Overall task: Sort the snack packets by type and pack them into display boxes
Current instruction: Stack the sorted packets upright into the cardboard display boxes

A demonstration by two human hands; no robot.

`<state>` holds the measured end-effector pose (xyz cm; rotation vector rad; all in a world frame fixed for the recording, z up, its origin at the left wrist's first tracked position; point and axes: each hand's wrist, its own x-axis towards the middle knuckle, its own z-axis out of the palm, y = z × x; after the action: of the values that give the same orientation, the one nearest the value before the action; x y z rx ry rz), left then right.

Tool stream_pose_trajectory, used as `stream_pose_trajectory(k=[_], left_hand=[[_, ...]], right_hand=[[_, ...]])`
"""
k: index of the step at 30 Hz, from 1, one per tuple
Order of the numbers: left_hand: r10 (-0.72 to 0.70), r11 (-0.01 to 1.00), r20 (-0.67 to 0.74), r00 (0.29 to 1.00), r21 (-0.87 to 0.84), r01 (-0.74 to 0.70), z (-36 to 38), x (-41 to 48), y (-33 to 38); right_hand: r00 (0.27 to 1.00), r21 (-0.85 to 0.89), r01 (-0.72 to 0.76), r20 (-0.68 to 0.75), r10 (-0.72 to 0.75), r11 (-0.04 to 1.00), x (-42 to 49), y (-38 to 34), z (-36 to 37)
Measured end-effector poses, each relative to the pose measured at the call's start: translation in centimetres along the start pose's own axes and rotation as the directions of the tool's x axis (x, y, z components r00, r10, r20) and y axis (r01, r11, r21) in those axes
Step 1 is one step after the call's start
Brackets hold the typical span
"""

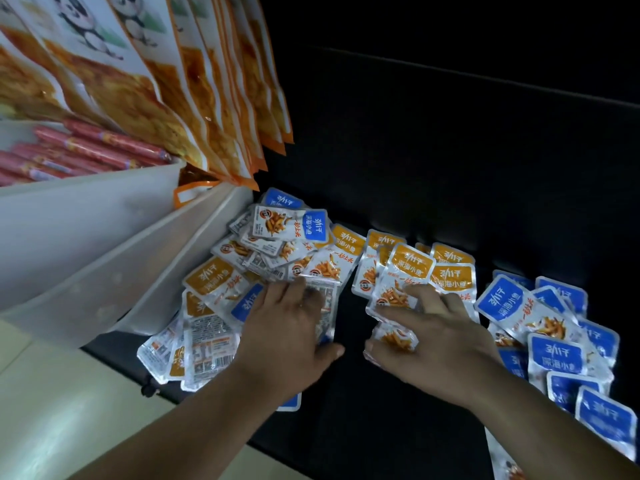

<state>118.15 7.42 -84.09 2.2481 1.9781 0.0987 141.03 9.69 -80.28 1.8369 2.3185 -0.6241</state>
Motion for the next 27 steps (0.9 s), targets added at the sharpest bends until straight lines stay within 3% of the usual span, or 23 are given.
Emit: stream_pose_trajectory(k=[6,10,13,17,19,21,23,25,27], left_hand=[[-0.008,1.0,0.045,0.999,-0.007,0.008,-1.6,0.9,1.3],[-0.027,0.983,0.065,0.998,0.183,0.015,-2.2,0.9,2.6],[-0.037,0.975,0.064,0.997,0.223,0.021,-2.6,1.5,2.9],[-0.032,0.989,0.062,0.998,0.146,0.023,-4.1,1.6,3.2],[0.004,1.0,-0.084,0.996,0.01,-0.003,-4.6,1.4,2.9],[-0.01,0.982,-0.337,0.941,-0.179,-0.054,-5.1,0.9,2.4],[-0.168,0.867,-0.331,0.928,-0.498,-0.021,-6.3,0.4,2.3],[-0.303,0.62,-0.095,0.948,-0.775,0.121,-7.0,0.0,3.2],[-0.332,0.446,0.077,0.94,-0.865,0.228,-6.9,-0.5,4.4]], right_hand=[[0.998,0.196,-0.036,-0.051,0.047,0.98,-0.2,-0.8,-0.1],[0.97,0.38,-0.018,-0.217,0.108,0.925,-0.2,0.0,0.7],[0.926,0.419,0.026,-0.352,0.136,0.907,-0.9,0.5,1.0],[0.947,0.529,0.033,-0.289,0.143,0.848,-2.2,0.4,1.3],[0.956,0.627,0.044,-0.252,0.149,0.778,-2.7,0.1,1.1],[0.966,0.726,0.039,-0.203,0.16,0.686,-3.2,-0.4,0.8],[0.974,0.824,-0.013,-0.118,0.194,0.567,-3.4,-1.0,0.2],[0.978,0.908,-0.053,-0.038,0.207,0.416,-3.5,-1.7,-0.5],[0.981,0.954,-0.094,0.041,0.187,0.285,-3.5,-2.3,-1.0]])
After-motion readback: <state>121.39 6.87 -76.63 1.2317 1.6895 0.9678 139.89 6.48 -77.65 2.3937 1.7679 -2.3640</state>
